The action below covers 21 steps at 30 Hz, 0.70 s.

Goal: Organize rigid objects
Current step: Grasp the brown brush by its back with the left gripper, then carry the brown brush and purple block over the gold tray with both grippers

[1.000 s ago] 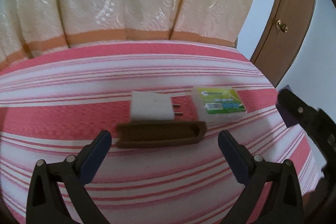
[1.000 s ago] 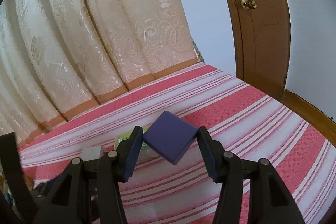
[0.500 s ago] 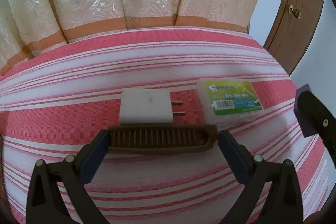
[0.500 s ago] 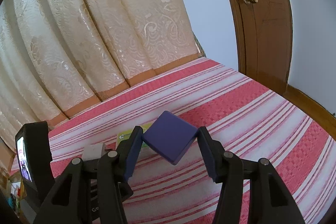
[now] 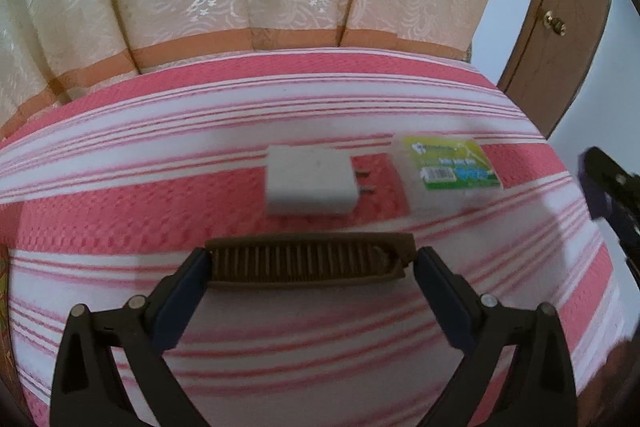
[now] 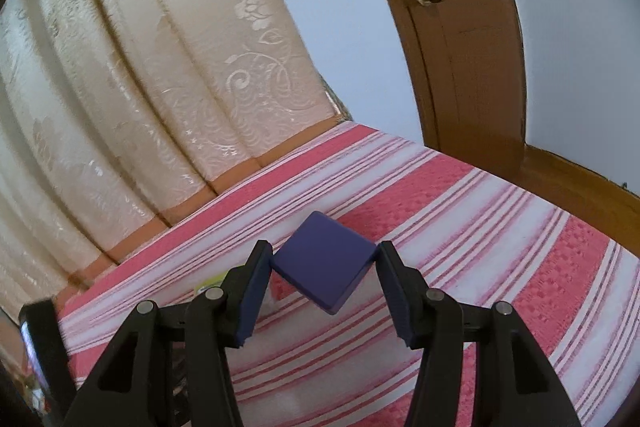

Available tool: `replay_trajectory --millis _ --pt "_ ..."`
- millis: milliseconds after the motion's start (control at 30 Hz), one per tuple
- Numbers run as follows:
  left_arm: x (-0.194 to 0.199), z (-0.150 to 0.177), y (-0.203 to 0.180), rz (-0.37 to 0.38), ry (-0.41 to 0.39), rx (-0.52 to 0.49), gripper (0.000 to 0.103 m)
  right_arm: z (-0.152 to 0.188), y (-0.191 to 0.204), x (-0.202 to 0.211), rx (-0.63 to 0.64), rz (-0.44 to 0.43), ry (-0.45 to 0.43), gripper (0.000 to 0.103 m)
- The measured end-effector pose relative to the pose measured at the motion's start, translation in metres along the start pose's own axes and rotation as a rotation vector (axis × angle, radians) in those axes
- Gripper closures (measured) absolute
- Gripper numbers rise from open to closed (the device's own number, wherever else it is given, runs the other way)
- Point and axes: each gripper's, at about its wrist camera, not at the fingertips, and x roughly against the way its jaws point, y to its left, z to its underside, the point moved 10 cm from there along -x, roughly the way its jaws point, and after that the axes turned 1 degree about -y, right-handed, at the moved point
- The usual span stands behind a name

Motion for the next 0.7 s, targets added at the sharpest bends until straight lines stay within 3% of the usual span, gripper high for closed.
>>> replay_trajectory --millis 67,333,533,700 --pt "0.012 0.005 0.006 0.039 -0.023 0.000 0.002 0.001 0.000 -0.001 0.001 0.000 0.009 0.047" --pt "0.044 0.010 0.025 0.082 -0.117 -0.001 0.002 0.002 0.007 0.002 0.045 0.004 -0.014 0.047" --pt "0.068 0.005 0.038 0.060 -0.212 0.000 0.002 0.005 0.013 0.000 0.090 0.016 -0.026 0.047" --pt "0.086 0.003 0.050 -0.006 -0.276 -0.029 0.002 0.006 0.025 0.005 0.142 0.014 -0.060 0.047"
